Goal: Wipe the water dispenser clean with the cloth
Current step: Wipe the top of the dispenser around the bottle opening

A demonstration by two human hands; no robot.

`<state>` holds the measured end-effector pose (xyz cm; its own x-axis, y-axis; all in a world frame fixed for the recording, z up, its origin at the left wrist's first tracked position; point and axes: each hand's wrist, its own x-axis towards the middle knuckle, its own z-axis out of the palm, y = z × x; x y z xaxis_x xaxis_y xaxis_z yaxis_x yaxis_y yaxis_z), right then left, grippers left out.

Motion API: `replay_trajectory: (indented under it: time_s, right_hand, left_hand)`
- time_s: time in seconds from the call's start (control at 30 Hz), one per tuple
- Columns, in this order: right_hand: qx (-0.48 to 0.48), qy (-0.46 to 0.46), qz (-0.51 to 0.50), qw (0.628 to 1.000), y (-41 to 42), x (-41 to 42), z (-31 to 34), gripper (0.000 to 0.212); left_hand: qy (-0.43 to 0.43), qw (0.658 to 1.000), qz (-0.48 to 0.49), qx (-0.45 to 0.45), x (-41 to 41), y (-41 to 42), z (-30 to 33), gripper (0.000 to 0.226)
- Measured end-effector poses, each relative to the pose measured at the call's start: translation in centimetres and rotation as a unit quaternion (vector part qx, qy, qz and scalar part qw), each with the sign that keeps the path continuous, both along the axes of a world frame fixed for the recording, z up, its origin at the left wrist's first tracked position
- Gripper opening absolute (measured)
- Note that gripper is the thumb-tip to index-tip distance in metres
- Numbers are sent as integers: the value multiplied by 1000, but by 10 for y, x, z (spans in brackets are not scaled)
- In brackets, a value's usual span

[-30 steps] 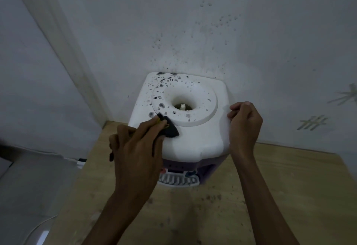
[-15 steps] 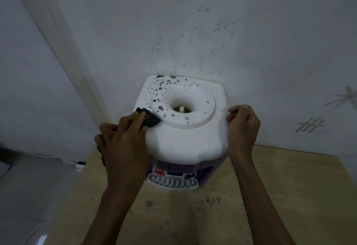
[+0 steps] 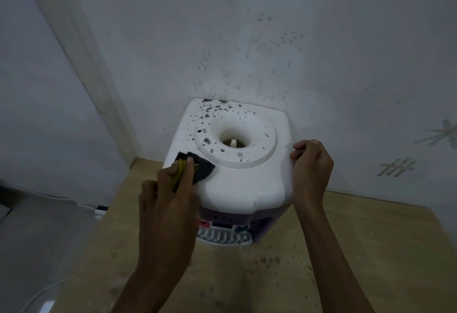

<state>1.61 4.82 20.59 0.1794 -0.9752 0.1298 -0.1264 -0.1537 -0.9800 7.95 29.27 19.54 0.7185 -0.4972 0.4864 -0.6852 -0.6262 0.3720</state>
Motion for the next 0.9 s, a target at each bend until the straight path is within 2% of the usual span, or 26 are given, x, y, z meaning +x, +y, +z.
replay_trajectory:
  time_s: [0.13,0.23,0.4,0.53,0.8,0.9]
  right_hand:
    - [-5,4,-5,1000,1,0,0,34]
    - [-5,2,-5,1000,1,0,1,35]
    - [0,-3,-2,1000,1,0,1,35]
    - [-7,-2,-2,1000,1,0,0,35]
    - [-6,0,-1,1000,2,-1,2,36]
    - [-2,3,-5,1000,2,-1,2,36]
  left_hand:
    - [10,998,55,-11,26,-2,0,49]
    - [54,995,79,-28,46,-14,1,38]
    - [31,998,59,-11,21,8,0,44]
    - [47,996,71,-21,-4,23,-10,48]
    - [43,997,44,-35,47,1,2,34]
    - [85,992,22,-88,71,-6,0,38]
